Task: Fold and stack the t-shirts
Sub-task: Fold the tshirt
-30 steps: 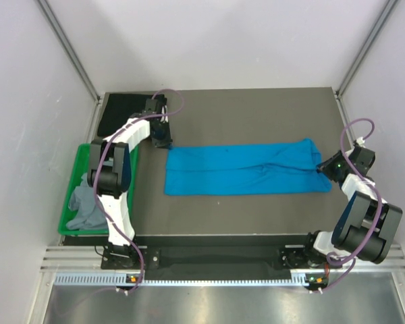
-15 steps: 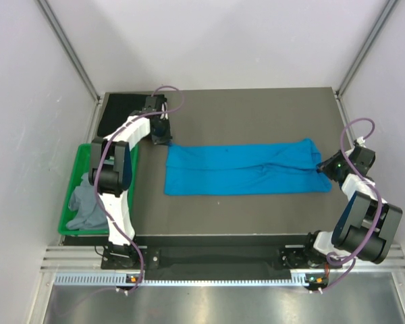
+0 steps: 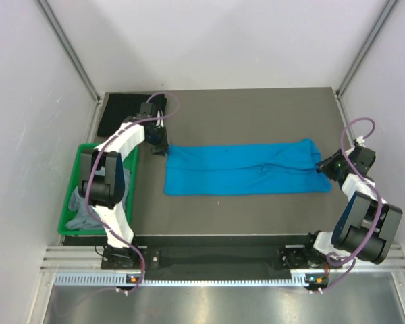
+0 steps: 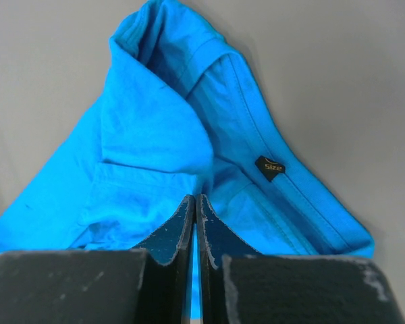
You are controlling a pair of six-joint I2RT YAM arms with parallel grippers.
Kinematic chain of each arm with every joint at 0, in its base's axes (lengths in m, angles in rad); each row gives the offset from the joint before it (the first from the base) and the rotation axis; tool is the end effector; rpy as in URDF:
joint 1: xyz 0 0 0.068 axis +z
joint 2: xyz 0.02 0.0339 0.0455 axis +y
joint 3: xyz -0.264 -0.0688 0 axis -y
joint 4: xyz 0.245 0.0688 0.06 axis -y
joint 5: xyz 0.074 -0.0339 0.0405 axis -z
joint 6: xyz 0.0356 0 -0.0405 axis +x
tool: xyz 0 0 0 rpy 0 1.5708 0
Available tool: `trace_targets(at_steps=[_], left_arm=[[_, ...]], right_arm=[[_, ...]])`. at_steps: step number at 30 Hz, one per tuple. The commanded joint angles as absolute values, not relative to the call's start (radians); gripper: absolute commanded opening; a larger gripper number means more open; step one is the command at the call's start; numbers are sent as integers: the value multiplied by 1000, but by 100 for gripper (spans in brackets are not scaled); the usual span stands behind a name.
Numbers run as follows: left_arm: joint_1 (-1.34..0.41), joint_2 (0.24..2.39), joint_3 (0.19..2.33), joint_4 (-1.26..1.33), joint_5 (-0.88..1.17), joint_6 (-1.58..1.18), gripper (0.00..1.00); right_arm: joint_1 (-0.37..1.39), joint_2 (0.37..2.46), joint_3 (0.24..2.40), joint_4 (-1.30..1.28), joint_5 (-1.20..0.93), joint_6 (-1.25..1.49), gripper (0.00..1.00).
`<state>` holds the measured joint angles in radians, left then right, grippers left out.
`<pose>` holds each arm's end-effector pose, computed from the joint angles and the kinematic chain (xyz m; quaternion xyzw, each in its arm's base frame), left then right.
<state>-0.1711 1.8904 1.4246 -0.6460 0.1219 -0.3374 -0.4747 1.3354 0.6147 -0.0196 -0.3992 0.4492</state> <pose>0.3907 -0.0719 0.2097 -0.0669 0.9698 -0.1145 0.2048 0.2384 -0.1070 0.1816 0.3281 0.8385 0.1764 0.3977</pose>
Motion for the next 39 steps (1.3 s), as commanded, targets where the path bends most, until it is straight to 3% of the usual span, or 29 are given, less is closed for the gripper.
trace_targets(at_steps=[1,26,34,39], left_arm=[[-169,1835,1371,-617,155,-348,30],[-176,1815,1261,-621,115,-469,33],[-176,1830,1267,-591,117,-489,31],[-176,1828,1267,-584,121,-494,23]], right_arm=[[-488,1313,615,40,-429,463,0],[-488,1312,614,45,-443,466,0],[-488,1312,615,46,-442,463,0],[-488,1322,614,51,-443,463,0]])
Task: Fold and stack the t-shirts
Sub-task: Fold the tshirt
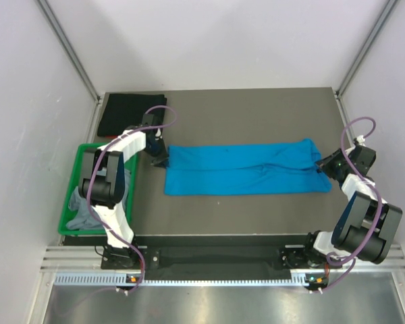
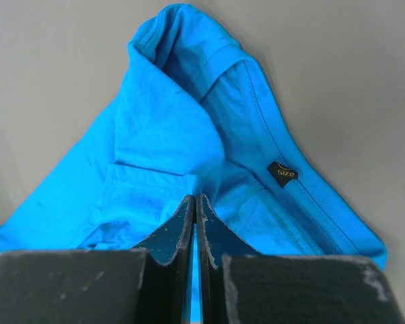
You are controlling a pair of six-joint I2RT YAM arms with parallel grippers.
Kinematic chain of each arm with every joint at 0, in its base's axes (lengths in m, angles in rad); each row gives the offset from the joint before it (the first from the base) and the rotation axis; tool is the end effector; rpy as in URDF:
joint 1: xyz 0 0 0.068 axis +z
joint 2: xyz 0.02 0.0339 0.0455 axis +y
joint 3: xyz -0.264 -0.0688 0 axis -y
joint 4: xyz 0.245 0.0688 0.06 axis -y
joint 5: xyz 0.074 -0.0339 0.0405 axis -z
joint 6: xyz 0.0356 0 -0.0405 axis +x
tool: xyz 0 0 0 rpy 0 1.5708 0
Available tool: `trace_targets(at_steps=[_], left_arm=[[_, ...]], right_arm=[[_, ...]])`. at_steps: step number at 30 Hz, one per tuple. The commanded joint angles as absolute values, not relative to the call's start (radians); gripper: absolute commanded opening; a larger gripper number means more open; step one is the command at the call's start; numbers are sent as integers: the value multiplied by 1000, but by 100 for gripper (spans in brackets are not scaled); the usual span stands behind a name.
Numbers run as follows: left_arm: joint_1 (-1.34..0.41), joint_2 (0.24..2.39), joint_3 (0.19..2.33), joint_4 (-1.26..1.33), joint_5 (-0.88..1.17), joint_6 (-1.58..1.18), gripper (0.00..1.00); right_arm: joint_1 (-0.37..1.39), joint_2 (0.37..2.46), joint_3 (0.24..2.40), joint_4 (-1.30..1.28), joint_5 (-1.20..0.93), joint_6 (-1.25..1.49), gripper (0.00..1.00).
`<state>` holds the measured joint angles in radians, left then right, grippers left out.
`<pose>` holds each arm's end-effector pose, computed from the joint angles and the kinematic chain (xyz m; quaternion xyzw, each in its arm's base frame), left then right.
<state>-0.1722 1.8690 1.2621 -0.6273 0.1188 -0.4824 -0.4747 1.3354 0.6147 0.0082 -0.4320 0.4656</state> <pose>0.3630 -0.0674 0.1722 -0.1422 0.9739 -0.1092 0.1395 0.2403 -0.1068 0.1841 0.3229 0.8322 0.1930 0.4073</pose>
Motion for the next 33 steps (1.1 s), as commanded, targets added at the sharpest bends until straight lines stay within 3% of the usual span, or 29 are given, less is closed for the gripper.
trace_targets(at_steps=[1,3,6,22,33], left_arm=[[-176,1829,1273,-587,118,-495,21],[-176,1829,1282,-594,117,-499,8],[-176,1829,1304,-606,107,-505,0],[-173,1945,1600,-686,77,-526,0],[-153,2137,1881,-655,77,-538,0]], right_arm=[[-488,1322,614,51,-445,463,0],[-488,1325,615,52,-443,463,0],[-488,1327,617,52,-445,468,0],[-474,1405,742,184,-525,563,0],[-417,1684,1009,386,-601,689,0]])
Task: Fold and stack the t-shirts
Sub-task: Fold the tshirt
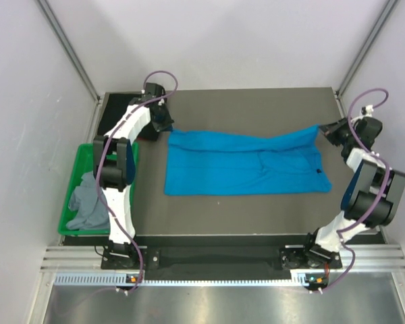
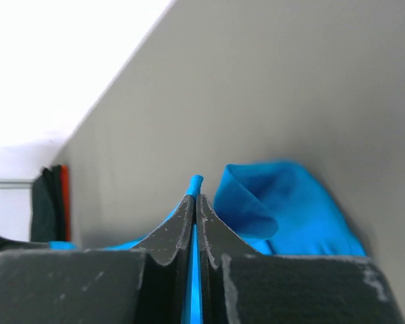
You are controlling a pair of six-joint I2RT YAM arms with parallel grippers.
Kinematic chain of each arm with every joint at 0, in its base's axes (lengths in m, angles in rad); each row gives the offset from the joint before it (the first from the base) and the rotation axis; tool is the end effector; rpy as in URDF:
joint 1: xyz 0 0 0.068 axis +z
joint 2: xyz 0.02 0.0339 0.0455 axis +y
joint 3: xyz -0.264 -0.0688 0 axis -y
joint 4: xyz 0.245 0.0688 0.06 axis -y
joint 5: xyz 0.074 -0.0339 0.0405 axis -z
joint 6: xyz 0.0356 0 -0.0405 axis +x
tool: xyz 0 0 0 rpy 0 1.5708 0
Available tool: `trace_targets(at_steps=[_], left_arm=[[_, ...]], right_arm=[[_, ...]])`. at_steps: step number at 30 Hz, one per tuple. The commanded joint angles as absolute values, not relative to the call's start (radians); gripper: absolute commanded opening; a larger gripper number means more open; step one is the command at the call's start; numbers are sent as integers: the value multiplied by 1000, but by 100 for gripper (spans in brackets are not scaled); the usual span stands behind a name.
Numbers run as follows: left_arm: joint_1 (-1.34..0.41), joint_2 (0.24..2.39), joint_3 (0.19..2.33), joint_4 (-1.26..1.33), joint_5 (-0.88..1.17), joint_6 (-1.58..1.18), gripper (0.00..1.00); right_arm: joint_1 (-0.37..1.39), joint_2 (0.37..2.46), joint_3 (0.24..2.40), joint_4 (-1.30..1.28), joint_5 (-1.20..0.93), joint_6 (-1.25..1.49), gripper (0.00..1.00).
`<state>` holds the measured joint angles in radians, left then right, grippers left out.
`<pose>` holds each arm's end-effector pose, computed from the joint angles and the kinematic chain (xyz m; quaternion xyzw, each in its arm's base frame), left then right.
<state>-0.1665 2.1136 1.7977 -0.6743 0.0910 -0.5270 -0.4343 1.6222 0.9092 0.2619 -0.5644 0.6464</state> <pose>0.4609 -0.0807 0.2290 -0.1588 0.9440 -0.1382 0.2541 0.3272 -0.1308 0.2169 0.2918 0.7740 0.2886 0.4822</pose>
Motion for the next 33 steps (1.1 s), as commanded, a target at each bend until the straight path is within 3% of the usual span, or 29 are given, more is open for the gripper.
trace_targets(at_steps=[1,14,27,33], left_arm=[[-152,2155,1890,-647,77,-540,0],[-129,2210,1885,-382,159,-551,0],[-100,2181,1823,-376,149,-548,0],[-89,2160,1816,-368,164,-543,0]], right_arm=[[-413,1703,1020,406,-607,702,0],[-341,1953,1253,468,-612,641,0],[-350,1951,1255,413,-558,517,0],[-351,1977,1256,532,-589,540,0]])
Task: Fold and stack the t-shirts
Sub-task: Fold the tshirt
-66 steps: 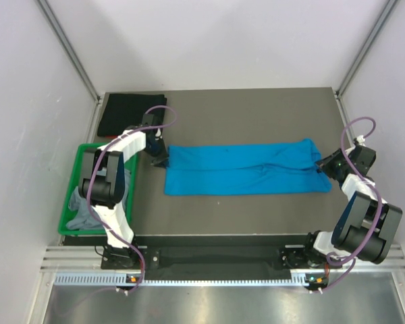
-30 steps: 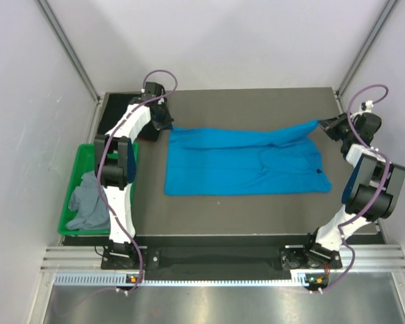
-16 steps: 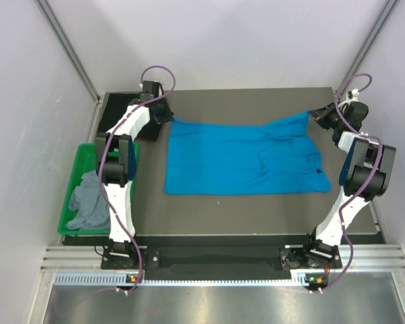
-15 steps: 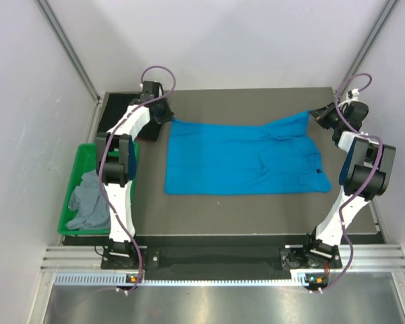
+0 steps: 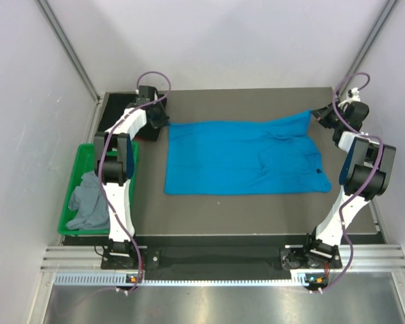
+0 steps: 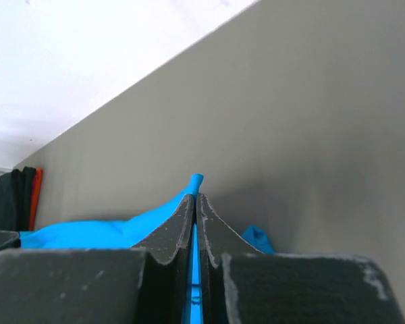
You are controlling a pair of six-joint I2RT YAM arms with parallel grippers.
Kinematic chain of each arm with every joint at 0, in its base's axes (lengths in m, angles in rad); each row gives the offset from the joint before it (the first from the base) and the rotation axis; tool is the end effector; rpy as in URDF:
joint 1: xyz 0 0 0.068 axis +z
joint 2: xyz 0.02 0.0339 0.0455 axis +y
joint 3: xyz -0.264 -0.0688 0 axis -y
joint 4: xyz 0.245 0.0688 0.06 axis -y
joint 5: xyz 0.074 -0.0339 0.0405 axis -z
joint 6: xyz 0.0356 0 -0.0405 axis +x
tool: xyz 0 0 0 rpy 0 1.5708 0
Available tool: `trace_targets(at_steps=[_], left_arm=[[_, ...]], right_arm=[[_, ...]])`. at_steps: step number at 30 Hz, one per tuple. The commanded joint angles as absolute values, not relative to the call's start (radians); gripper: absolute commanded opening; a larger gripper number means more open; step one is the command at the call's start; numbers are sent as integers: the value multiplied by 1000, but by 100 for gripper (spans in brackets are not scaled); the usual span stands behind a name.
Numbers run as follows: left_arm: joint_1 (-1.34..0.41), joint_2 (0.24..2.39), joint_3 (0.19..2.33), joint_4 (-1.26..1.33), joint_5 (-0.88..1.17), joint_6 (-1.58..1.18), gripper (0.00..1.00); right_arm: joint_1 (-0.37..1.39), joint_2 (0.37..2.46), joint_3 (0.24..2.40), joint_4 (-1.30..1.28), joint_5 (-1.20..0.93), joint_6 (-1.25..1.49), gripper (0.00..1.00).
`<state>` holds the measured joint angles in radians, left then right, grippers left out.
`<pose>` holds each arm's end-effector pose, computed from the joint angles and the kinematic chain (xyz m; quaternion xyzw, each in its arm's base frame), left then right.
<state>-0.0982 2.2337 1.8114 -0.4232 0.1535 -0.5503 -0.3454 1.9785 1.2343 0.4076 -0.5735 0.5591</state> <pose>0.5000 -0.0547 0.1942 -0.1824 0.9146 -0.1806 0.3124 0.4240 -0.1320 0.1997 0.1946 0.7751 0.2885 0.5273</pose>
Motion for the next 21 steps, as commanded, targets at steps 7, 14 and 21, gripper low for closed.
trace_targets(at_steps=[7,14,21], left_arm=[[-87,2167,1816,-371,163,-535,0],[-81,2160,1827,-382,166,-525,0],[-80,2148,1836,-408,186,-517,0]], right_arm=[[-347,2045,1279,637,-663,575,0],[-344,2066,1311,601,-650,512,0],[-334,2082,1348,617,-675,517,0]])
